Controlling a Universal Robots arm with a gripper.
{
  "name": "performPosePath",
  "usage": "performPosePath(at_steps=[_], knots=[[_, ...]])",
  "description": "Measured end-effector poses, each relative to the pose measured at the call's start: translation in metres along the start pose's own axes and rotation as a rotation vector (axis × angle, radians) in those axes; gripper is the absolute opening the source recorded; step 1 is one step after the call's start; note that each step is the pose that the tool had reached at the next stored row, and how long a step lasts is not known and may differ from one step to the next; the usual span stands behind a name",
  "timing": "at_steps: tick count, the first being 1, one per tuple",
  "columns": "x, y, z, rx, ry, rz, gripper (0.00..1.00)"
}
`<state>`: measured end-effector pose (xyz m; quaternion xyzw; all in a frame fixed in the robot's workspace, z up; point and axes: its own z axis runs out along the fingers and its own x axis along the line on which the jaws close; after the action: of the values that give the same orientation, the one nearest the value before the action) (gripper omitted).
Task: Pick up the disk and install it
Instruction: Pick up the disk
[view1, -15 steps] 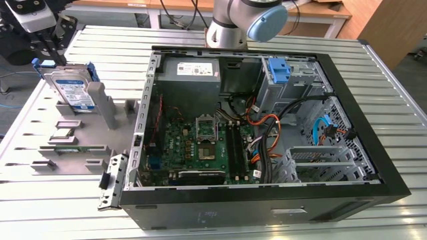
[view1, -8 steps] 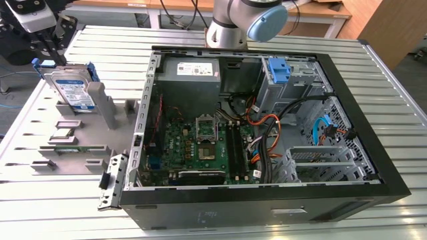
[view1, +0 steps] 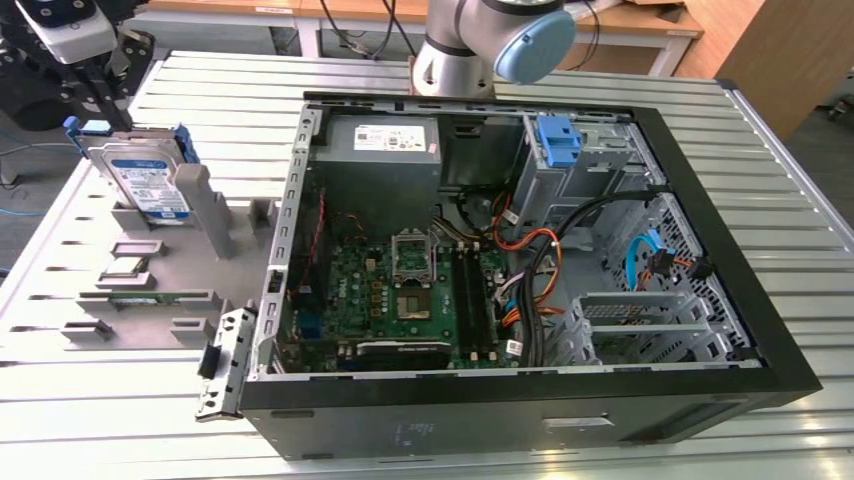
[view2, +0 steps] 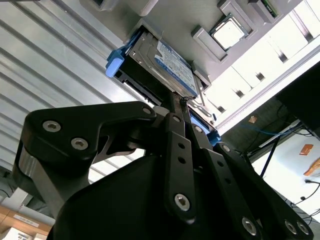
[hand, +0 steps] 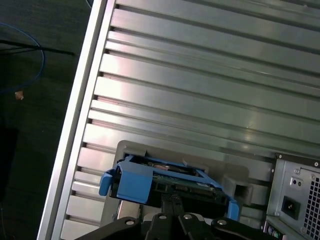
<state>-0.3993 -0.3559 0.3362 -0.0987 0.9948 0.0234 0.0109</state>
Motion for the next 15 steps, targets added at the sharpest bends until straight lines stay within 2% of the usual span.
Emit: performPosePath(at_steps=[11,15], knots=[[0.0,0.0,0.0,-0.0001,0.0001,-0.003,0.11],[0.0,0.0,0.0001,-0.0007,0.0011,-0.025,0.11]])
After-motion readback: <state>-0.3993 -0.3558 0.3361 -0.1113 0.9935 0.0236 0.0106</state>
